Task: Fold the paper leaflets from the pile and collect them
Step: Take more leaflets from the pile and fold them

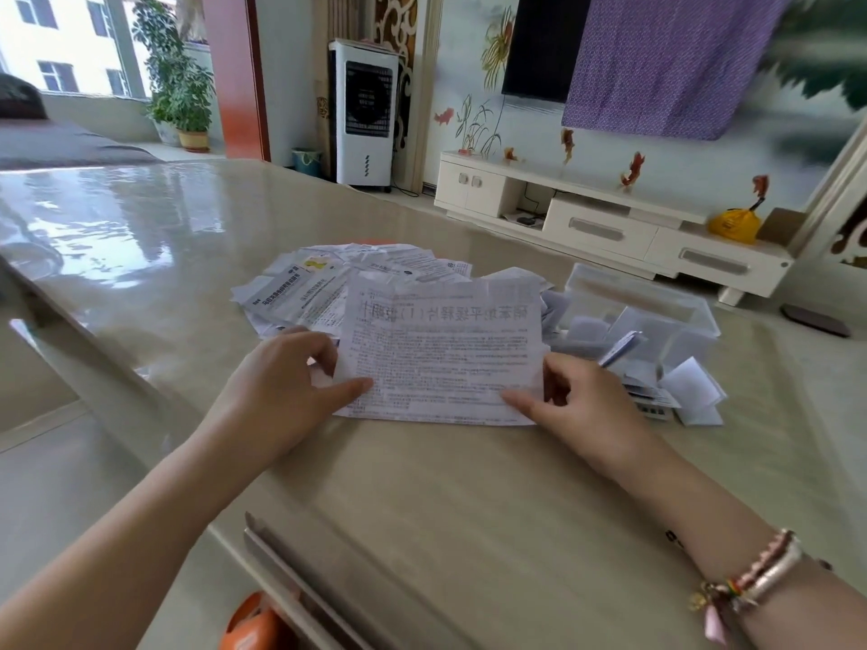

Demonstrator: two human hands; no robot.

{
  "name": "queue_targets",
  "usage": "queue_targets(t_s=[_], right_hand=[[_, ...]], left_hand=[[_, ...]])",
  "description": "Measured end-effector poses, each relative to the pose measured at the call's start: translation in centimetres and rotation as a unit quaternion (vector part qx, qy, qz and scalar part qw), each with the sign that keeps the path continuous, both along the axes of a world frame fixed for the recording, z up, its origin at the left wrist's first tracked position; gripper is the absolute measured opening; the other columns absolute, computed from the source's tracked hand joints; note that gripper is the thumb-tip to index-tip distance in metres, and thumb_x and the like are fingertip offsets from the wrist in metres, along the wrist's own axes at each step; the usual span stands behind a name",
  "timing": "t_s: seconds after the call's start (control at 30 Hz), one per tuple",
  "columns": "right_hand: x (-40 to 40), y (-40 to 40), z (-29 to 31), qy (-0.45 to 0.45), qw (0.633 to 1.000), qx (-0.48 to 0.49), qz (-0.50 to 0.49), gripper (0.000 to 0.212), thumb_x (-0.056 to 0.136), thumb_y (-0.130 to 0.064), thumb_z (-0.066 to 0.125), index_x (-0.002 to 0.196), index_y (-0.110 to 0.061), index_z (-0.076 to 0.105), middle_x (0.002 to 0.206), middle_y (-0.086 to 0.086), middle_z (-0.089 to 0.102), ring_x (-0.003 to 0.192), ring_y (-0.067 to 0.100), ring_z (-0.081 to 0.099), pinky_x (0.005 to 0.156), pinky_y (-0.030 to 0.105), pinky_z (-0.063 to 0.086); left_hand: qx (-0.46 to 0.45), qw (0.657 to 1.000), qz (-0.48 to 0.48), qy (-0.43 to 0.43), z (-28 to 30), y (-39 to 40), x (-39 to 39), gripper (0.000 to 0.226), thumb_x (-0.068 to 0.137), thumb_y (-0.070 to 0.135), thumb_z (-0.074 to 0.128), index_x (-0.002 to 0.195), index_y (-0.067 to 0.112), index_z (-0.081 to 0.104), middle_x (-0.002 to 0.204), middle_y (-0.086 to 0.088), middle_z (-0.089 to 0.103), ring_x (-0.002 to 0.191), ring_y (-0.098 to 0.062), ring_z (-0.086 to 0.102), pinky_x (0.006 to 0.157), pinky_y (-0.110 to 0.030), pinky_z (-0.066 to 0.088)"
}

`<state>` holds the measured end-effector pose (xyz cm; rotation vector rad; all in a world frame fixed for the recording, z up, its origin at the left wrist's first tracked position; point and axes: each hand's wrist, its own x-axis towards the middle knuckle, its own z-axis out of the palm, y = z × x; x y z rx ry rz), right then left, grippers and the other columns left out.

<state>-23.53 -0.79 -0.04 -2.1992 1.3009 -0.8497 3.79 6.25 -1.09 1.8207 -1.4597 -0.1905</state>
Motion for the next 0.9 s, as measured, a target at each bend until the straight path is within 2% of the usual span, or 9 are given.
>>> queue_targets(t_s=[0.1,0.2,0.3,0.37,0.47,0.53,0.63,0.73,0.9], right_hand=[[0.3,0.2,-0.1,0.037,0.999,-0.028,-0.027,0.033,0.078,-0.039,0.076,0.089,-0.025,0.049,0.074,-0.010,0.059,0.065,0.003,0.054,0.061,0.021,0.043],[0.2,0.3,-0.1,0.095,0.991,-0.090,-0.042,0.048,0.077,-0.041,0.076,0.100,-0.025,0.037,0.084,-0.017,0.046,0.076,-0.002,0.048,0.067,0.013,0.038],[0.2,0.6,0.0,0.094,0.983,-0.159,0.018,0.048,0.076,-0.045,0.076,0.106,-0.028,0.044,0.098,-0.015,0.043,0.090,0.001,0.042,0.080,0.012,0.035],[0.3,0.7,0.0,0.122,0.973,-0.180,0.075,0.050,0.077,-0.052,0.072,0.114,-0.028,0.051,0.115,-0.013,0.049,0.107,0.005,0.041,0.093,0.018,0.032],[0.4,0.6,-0.3,0.184,0.961,-0.167,0.123,0.059,0.081,-0.062,0.055,0.130,-0.031,0.049,0.140,-0.014,0.045,0.132,0.005,0.034,0.111,0.025,0.026],[0.4,0.6,-0.5,0.203,0.961,-0.140,0.126,0.065,0.082,-0.068,0.043,0.137,-0.034,0.042,0.145,-0.014,0.042,0.137,0.003,0.031,0.113,0.026,0.024],[0.1,0.7,-0.6,0.195,0.971,-0.077,0.116,0.063,0.085,-0.070,0.046,0.140,-0.040,0.036,0.138,-0.018,0.044,0.128,0.001,0.036,0.105,0.018,0.025],[0.1,0.5,-0.5,0.198,0.970,-0.085,0.112,0.067,0.079,-0.076,0.042,0.137,-0.041,0.038,0.131,-0.018,0.051,0.120,0.003,0.042,0.104,0.023,0.032],[0.0,0.5,-0.2,0.197,0.967,-0.108,0.121,0.066,0.076,-0.076,0.044,0.128,-0.037,0.051,0.123,-0.015,0.059,0.116,0.005,0.050,0.105,0.028,0.036]], left_hand=[[-0.004,0.998,0.022,-0.051,0.0,0.3,-0.5,0.044,0.067,0.038,0.083,0.087,0.022,0.048,0.094,0.013,0.044,0.086,-0.010,0.043,0.075,-0.025,0.031],[-0.035,0.996,-0.017,-0.081,-0.3,0.3,-0.3,0.064,0.069,0.042,0.080,0.122,0.030,0.046,0.124,0.007,0.038,0.115,-0.019,0.039,0.100,-0.034,0.033],[-0.034,0.976,-0.137,-0.167,-0.3,0.5,-0.7,0.072,0.071,0.078,0.047,0.133,0.042,0.046,0.143,0.019,0.039,0.132,-0.014,0.030,0.109,-0.040,0.029],[0.004,0.967,-0.174,-0.186,-0.6,0.5,-1.3,0.089,0.064,0.094,0.027,0.137,0.045,0.043,0.146,0.026,0.035,0.139,-0.006,0.023,0.115,-0.036,0.023],[0.033,0.964,-0.177,-0.196,-1.2,0.2,-1.7,0.100,0.059,0.097,0.018,0.141,0.045,0.038,0.144,0.026,0.040,0.139,-0.001,0.022,0.113,-0.023,0.015],[0.028,0.961,-0.177,-0.212,-1.0,0.2,-1.8,0.097,0.061,0.094,0.021,0.141,0.043,0.040,0.141,0.022,0.046,0.136,-0.002,0.030,0.111,-0.020,0.016],[0.007,0.953,-0.182,-0.241,-0.2,0.2,-1.9,0.091,0.064,0.090,0.023,0.137,0.041,0.045,0.132,0.021,0.055,0.127,-0.001,0.041,0.111,-0.018,0.014],[0.003,0.944,-0.198,-0.264,0.2,0.3,-1.9,0.085,0.069,0.086,0.020,0.131,0.039,0.053,0.125,0.020,0.060,0.119,0.002,0.050,0.111,-0.016,0.011],[-0.070,0.934,-0.225,-0.269,0.1,0.4,-1.5,0.054,0.094,0.061,0.027,0.103,0.030,0.071,0.099,0.017,0.072,0.093,-0.007,0.066,0.099,-0.018,0.034]])
